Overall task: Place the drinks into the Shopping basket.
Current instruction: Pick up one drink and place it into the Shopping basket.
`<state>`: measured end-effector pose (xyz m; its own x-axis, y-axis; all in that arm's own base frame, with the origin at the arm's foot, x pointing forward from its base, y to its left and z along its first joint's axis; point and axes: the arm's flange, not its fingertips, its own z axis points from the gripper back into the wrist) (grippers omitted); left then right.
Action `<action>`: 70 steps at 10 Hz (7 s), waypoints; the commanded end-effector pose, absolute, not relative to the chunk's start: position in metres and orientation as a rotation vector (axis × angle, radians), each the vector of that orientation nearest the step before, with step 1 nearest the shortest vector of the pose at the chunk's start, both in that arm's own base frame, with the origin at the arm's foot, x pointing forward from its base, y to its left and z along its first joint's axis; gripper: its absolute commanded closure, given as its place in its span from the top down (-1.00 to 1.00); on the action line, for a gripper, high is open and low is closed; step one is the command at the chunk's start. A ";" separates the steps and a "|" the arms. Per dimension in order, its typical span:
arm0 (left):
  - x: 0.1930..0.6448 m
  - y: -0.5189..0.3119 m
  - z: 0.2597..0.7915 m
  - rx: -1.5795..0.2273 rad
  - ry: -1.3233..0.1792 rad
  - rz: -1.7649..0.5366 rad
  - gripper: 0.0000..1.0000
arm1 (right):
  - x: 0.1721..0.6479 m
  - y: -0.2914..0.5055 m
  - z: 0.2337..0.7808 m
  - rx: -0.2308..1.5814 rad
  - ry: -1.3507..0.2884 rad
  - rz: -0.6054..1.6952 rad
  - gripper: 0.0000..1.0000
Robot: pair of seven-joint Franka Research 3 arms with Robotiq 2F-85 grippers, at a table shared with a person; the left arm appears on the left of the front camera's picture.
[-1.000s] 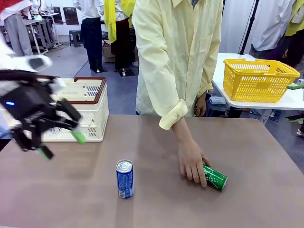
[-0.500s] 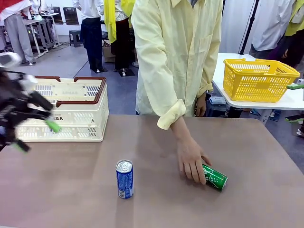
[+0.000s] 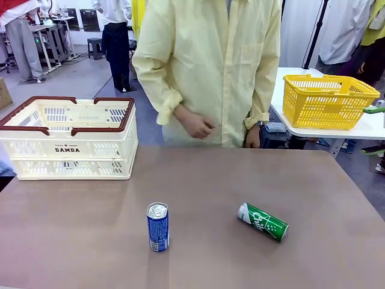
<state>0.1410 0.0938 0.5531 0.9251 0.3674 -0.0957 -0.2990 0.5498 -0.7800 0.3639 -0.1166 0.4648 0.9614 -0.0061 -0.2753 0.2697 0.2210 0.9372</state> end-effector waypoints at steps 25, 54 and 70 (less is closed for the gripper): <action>0.309 -0.321 0.373 -0.078 0.047 0.058 1.00 | 0.363 -0.118 0.469 1.332 0.236 -0.192 1.00; 0.259 -0.276 0.574 -0.141 -0.076 -0.077 -1.00 | 0.363 -0.118 0.469 1.332 0.236 -0.192 1.00; 0.564 -0.028 0.577 -0.165 -0.152 0.387 -1.00 | 0.363 -0.118 0.469 1.332 0.236 -0.192 1.00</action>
